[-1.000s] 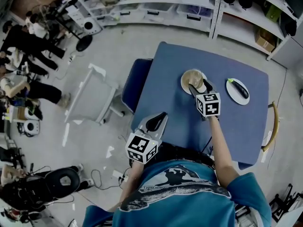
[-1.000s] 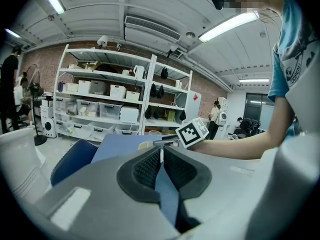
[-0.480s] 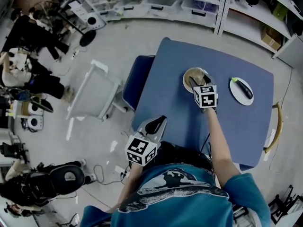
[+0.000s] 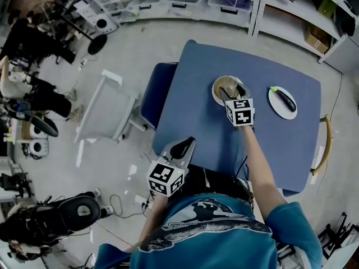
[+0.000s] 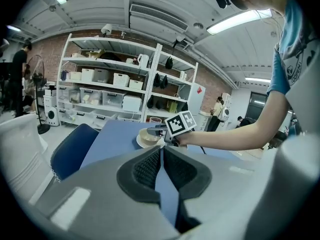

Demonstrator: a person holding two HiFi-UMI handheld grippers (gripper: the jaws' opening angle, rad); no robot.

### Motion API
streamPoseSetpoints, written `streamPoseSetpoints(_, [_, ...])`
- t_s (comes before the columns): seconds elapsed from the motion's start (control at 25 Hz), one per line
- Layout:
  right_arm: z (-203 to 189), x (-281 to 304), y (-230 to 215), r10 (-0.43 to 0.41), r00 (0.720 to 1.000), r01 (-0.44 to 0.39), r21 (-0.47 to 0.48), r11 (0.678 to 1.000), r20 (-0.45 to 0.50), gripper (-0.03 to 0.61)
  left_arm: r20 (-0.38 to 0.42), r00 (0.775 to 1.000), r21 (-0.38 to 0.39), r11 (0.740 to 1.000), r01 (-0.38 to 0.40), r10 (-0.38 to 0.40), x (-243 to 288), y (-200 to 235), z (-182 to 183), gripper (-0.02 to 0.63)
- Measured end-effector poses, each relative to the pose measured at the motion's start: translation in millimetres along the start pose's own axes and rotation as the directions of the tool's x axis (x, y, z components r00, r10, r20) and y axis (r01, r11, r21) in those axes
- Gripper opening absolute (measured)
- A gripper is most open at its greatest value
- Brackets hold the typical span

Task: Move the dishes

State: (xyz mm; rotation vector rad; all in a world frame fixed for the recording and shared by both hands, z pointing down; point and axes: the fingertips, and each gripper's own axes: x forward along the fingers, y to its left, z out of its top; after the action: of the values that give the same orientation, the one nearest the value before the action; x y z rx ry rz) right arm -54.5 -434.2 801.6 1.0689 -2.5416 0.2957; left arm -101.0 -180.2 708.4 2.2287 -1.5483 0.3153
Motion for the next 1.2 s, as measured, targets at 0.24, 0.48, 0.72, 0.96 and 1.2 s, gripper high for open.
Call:
streamPoseSetpoints(0.24, [-6,3,2,0.001,1.0,-0.002,0.066,0.998,0.018,0.273,0.007,1.0,-0.001,1.0,0.027,-0.027,3,11,1,0.032])
streamPoseSetpoints(0.48, [-8,-1,0,-0.037,0.999,0.037,0.112,0.993,0.001,0.273,0.027,0.997,0.007,0.998,0.069,-0.069,1,24,19,0.032])
streamPoseSetpoints(0.72, [4,-20,2,-0.082,0.997,0.078,0.156,0.985,0.018,0.265,0.009,0.995,0.032,0.995,0.099,-0.099,2,48,30,0.032])
streamPoseSetpoints(0.96, [19,-62,3,-0.116,0.99,0.102,0.172,0.98,0.074,0.265,0.004,0.986,0.058,0.984,0.166,-0.167,15,50,36,0.032])
streamPoseSetpoints(1.2, [8,-125,0,-0.184,0.98,0.165,0.216,0.962,0.075,0.265,-0.009,0.974,0.074,0.971,0.227,-0.227,20,41,35,0.032])
